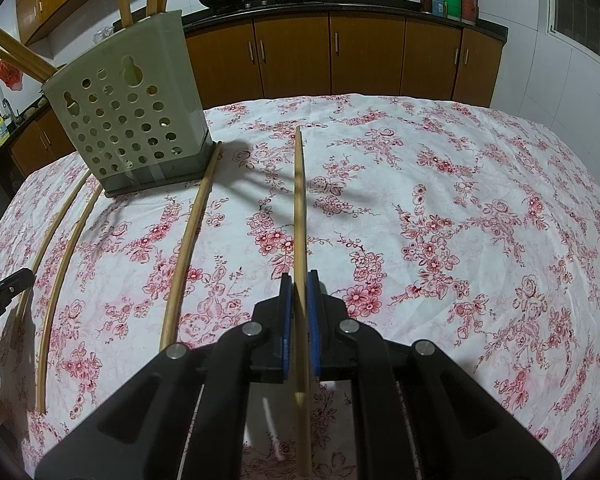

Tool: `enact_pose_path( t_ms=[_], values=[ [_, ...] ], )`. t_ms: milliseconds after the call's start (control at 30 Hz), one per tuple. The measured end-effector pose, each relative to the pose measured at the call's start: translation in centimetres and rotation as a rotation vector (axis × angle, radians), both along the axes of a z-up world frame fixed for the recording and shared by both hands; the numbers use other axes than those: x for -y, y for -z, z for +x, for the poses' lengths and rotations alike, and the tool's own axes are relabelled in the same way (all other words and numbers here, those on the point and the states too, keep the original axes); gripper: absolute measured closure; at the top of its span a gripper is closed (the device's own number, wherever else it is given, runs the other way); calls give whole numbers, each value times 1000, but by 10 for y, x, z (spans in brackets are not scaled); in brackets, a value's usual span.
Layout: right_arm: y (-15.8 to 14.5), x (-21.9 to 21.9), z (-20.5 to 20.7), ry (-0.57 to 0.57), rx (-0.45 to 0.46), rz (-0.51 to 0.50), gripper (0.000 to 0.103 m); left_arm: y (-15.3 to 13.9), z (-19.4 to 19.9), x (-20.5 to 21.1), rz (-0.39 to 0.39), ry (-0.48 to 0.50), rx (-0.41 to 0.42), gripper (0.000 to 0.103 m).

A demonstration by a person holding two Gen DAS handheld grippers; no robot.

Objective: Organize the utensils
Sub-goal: 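Hold the chopstick pinched at its end with the right gripper, then lift the chopstick upright with the right gripper over the green holder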

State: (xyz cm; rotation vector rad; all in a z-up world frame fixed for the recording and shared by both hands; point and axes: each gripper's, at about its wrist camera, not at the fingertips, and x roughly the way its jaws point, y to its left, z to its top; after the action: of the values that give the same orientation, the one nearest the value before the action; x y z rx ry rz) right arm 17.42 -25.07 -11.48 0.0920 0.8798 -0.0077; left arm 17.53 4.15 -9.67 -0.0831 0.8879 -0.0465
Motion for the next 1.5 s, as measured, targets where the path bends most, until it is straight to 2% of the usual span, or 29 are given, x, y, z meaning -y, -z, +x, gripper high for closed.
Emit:
enact_pose_path(
  t_ms=[600,767,1133,1267,1400,1500],
  values=[
    [0,1,1,0,1,8,93,0,0,0,-1,-1,0,95],
    [0,2,-8,-10,0,11,93,-1,-10,5,54,12,-2,95],
    [-2,7,-21,-15,-5,33,95,-1,-20,5,61,13,-2,95],
    [-24,10,-28,-13,56,29,95,-11,-26,4,59,21,16,96],
    [-58,14,-34,-6,149,20,95,-38,-32,0,42,24,88,96],
    [-83,16,-38,0,219,14,95,-70,-36,-2,14,23,170,96]
  ],
)
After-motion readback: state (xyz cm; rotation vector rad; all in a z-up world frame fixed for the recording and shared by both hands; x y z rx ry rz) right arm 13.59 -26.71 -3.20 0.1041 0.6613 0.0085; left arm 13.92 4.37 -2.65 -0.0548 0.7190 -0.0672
